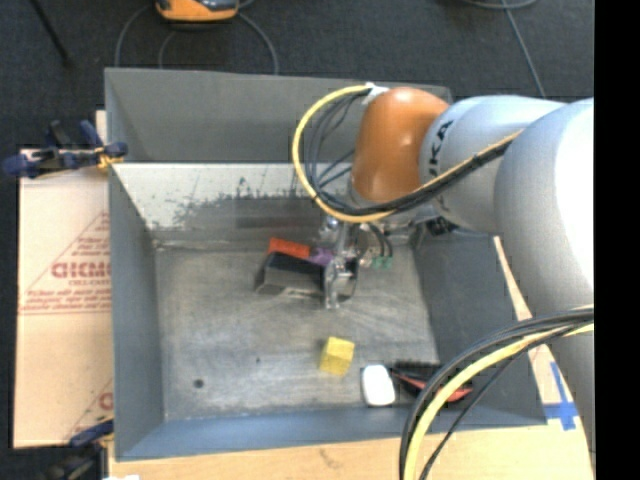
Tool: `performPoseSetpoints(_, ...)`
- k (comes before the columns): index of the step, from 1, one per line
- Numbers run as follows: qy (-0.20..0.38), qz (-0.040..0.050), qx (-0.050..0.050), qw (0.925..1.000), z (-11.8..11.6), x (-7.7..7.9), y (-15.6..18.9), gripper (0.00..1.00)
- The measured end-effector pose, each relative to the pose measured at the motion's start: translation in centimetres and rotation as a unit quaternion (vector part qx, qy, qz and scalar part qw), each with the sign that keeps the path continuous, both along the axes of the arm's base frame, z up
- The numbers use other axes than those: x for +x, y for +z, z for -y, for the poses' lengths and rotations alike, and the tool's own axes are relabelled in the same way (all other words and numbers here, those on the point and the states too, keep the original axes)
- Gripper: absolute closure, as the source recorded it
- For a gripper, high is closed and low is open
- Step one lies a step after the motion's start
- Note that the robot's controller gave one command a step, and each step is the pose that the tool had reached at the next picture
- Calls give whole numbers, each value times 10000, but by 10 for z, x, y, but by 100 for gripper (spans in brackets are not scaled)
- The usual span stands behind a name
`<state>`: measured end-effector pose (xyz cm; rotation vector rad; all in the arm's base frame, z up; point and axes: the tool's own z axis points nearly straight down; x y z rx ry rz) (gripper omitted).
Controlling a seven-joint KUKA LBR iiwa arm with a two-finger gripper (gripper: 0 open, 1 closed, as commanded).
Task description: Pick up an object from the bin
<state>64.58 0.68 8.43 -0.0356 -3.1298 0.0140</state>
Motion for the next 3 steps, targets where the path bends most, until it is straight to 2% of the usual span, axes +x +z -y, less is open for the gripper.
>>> performPoseSetpoints(2,-3,56,42,10000,-3,0,27,100)
performPoseSetpoints(3,-6,55,41,10000,-2,-1,39,100)
